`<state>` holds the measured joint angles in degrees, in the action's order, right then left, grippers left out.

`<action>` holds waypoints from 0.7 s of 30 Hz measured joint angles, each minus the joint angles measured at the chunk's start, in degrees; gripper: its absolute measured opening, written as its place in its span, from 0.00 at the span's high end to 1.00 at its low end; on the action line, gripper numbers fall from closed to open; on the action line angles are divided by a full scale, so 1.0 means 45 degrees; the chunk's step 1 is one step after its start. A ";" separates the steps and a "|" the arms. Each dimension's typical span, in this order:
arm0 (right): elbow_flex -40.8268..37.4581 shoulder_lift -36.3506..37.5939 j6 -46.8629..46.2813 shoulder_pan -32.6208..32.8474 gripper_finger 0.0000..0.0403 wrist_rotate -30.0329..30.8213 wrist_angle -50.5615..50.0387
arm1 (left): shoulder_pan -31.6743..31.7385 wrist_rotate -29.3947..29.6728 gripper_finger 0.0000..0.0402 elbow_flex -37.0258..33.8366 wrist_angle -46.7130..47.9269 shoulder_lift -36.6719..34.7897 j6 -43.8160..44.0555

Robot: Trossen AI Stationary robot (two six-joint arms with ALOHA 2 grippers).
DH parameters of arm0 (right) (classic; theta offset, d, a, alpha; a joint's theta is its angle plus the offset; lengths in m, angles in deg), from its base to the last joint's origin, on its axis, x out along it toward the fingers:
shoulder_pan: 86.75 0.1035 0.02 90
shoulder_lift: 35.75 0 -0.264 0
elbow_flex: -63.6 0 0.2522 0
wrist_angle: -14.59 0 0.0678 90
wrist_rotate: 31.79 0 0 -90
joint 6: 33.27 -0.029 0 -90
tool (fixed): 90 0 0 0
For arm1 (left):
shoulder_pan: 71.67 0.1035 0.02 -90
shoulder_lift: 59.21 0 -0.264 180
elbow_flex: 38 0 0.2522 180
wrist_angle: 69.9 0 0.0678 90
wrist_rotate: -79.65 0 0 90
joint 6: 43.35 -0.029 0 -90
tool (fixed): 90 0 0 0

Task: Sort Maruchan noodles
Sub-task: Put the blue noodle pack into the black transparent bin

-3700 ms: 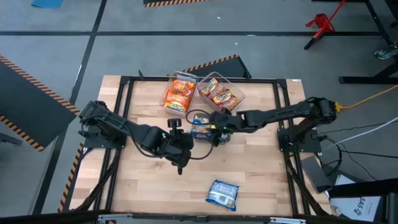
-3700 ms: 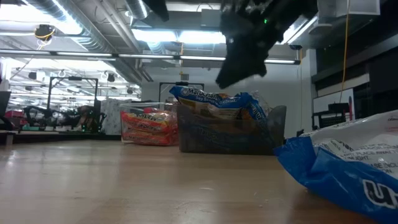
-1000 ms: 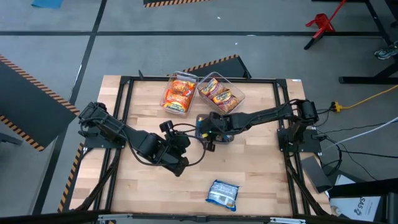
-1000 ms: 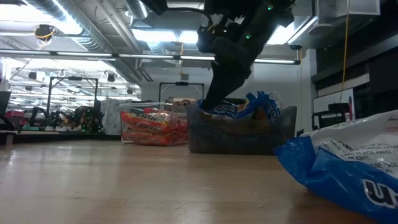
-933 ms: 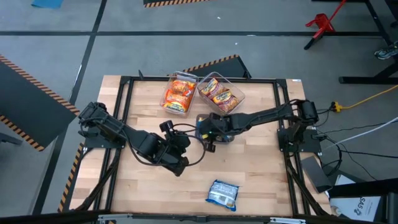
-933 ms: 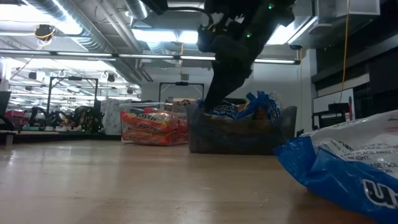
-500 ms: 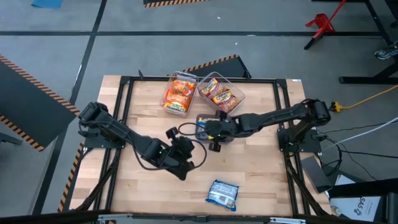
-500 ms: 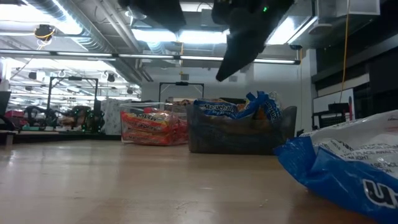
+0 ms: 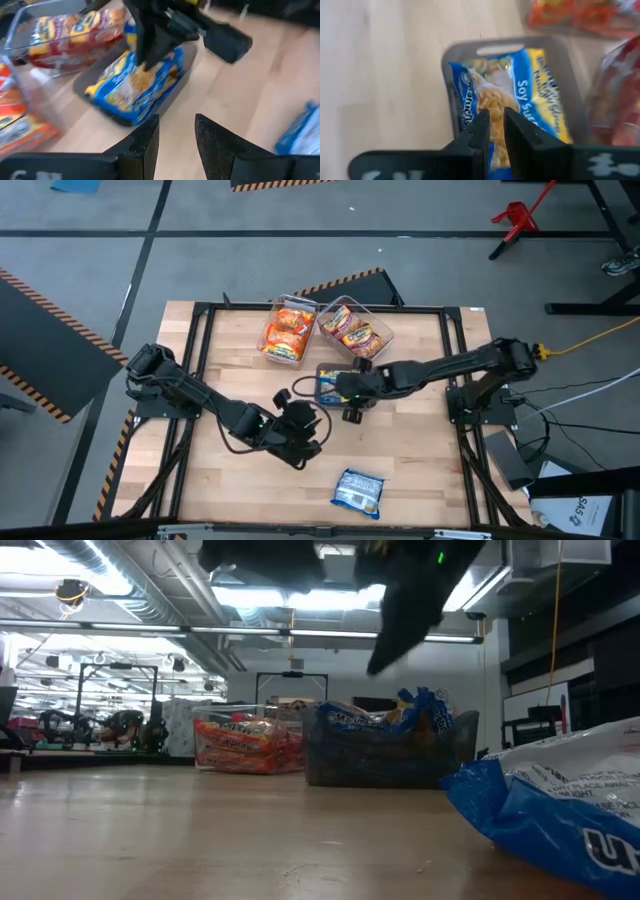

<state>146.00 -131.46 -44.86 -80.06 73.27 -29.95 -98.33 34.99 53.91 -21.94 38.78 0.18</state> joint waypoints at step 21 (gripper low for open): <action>0.0411 0.3627 -0.9652 0.6607 0.47 -0.0426 -0.5421 | 0.0362 -0.5201 0.57 0.0000 -0.5766 0.3127 0.0138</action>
<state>147.85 -115.14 -88.30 -50.33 71.35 -54.35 -96.70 11.58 53.91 -47.89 52.86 0.80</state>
